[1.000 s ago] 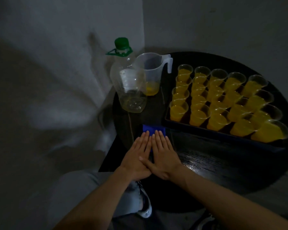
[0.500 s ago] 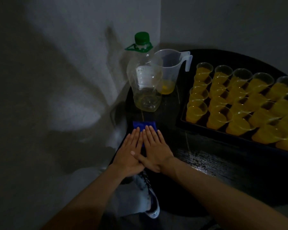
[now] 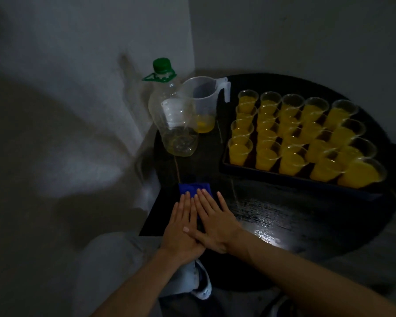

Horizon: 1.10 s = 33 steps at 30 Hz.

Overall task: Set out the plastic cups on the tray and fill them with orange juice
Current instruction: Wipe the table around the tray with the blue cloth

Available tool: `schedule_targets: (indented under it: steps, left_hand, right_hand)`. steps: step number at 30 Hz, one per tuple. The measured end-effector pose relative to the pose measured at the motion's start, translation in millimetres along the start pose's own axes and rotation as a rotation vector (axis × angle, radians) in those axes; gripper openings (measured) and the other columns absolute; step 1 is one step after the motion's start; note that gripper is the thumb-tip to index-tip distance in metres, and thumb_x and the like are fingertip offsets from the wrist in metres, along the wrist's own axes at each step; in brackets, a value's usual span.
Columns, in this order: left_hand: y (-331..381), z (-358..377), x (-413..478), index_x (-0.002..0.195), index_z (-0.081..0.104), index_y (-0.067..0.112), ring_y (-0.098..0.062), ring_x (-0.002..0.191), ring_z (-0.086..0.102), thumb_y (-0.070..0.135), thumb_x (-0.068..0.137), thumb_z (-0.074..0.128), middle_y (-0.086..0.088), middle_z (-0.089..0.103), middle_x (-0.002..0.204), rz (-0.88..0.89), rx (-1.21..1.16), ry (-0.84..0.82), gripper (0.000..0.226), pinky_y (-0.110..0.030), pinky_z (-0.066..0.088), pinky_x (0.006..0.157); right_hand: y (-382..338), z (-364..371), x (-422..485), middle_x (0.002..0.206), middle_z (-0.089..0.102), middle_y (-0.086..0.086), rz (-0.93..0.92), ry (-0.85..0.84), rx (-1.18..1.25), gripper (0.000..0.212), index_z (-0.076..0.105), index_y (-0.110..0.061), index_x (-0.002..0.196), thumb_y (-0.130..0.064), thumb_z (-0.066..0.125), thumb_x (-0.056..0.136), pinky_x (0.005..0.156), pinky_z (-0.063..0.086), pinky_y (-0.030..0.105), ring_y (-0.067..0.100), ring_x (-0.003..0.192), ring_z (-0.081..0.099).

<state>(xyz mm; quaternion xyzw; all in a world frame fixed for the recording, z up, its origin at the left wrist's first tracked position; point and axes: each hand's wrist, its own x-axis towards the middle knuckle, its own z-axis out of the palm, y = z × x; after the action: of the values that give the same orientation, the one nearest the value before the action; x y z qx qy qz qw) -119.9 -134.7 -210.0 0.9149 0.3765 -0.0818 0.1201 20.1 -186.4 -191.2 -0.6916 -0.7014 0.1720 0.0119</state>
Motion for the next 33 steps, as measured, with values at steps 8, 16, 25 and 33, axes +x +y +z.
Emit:
schedule_targets:
  steps: [8, 16, 25, 33]
  left_hand:
    - [58.3, -1.5, 5.2, 0.157, -0.016, 0.002, -0.02, 0.15, -0.032, 0.069, 0.091, 0.036, -0.017, -0.028, 0.164, 0.108, 0.009, -0.04, 0.108, -0.04, -0.013, 0.122]
    - [106.5, -5.5, 18.9, 0.152, -0.032, 0.008, -0.02, 0.142, -0.046, 0.069, 0.089, 0.023, -0.01, -0.046, 0.156, 0.237, 0.046, -0.135, 0.104, -0.038, -0.022, 0.12]
    - [173.2, 2.2, 39.1, 0.152, -0.03, 0.007, -0.022, 0.145, -0.042, 0.064, 0.095, 0.033, -0.01, -0.046, 0.155, 0.383, 0.022, -0.163, 0.102, -0.039, -0.019, 0.121]
    - [256.5, 7.6, 67.1, 0.154, -0.028, 0.007, -0.026, 0.147, -0.039, 0.074, 0.079, 0.017, -0.013, -0.04, 0.159, 0.513, 0.099, -0.209, 0.11, -0.039, -0.021, 0.121]
  right_hand:
    - [36.6, 2.8, -51.9, 0.163, -0.018, 0.002, 0.089, 0.065, 0.02, 0.092, -0.013, -0.017, 0.156, -0.08, 0.001, 0.09, 0.12, -0.014, 0.051, 0.013, 0.147, -0.029]
    - [72.9, 7.6, -93.2, 0.164, -0.015, -0.002, 0.206, 0.117, 0.077, 0.093, -0.01, -0.019, 0.156, -0.081, -0.002, 0.088, 0.118, -0.016, 0.051, 0.011, 0.147, -0.027]
    - [121.7, 4.0, -147.0, 0.163, -0.017, -0.002, 0.33, 0.168, 0.078, 0.085, -0.01, -0.019, 0.156, -0.076, 0.004, 0.094, 0.117, -0.019, 0.053, 0.013, 0.148, -0.026]
    - [182.0, 0.7, -202.0, 0.165, -0.01, -0.001, 0.486, 0.176, 0.044, 0.086, -0.002, -0.017, 0.159, -0.074, 0.0, 0.094, 0.119, -0.01, 0.057, 0.012, 0.15, -0.021]
